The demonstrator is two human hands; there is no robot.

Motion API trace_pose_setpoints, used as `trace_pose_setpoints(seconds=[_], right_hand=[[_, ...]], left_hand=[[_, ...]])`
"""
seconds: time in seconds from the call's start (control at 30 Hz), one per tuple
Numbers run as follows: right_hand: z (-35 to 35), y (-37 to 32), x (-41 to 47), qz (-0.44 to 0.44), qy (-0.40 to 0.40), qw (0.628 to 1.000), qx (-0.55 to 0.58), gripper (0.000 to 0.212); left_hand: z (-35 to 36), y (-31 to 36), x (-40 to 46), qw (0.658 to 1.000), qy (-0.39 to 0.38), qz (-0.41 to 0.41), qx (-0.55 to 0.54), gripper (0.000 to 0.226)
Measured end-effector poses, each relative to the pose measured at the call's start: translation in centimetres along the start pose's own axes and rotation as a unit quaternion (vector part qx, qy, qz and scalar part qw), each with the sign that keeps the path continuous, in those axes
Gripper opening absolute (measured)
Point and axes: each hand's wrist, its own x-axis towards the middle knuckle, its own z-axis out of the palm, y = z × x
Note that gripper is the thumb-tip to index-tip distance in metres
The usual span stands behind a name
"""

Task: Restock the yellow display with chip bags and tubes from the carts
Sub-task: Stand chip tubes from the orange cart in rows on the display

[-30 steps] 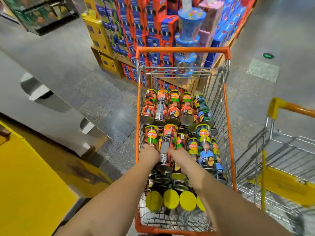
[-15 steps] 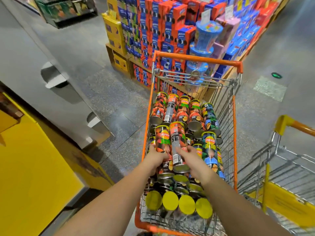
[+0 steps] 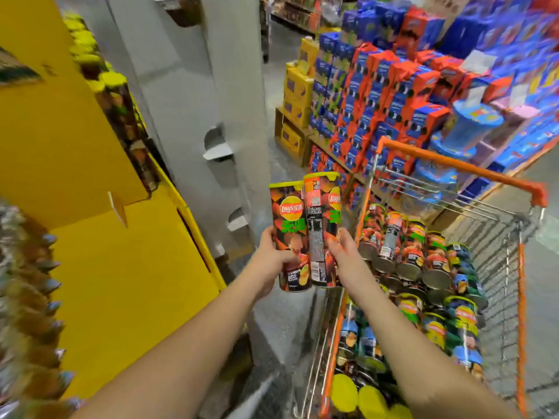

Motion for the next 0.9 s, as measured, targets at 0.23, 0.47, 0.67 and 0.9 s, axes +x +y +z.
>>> trace_pose_setpoints(seconds=[0.23, 0.47, 0.67, 0.9], right_hand=[[16.4, -5.1, 2.8, 0.013, -0.098, 0.993, 0.058, 0.077], [30.4, -3.9, 6.9, -0.016, -0.209, 0.973, -0.099, 0.082], [38.3, -4.0, 9.8, -0.021, -0.257, 0.951, -0.167, 0.071], [47.3, -0.4, 16.3, -0.035, -0.298, 0.935, -0.187, 0.067]], left_hand=[[-15.8, 3.8, -0.4, 0.990, 0.122, 0.046, -0.053, 0.062], [-29.5, 4.1, -0.3, 0.973, 0.229, 0.021, -0.009, 0.072], [-36.4, 3.6, 1.7, 0.957, 0.286, -0.005, 0.042, 0.085], [-44.5, -0.4, 7.5, 0.911, 0.398, -0.055, 0.091, 0.085]])
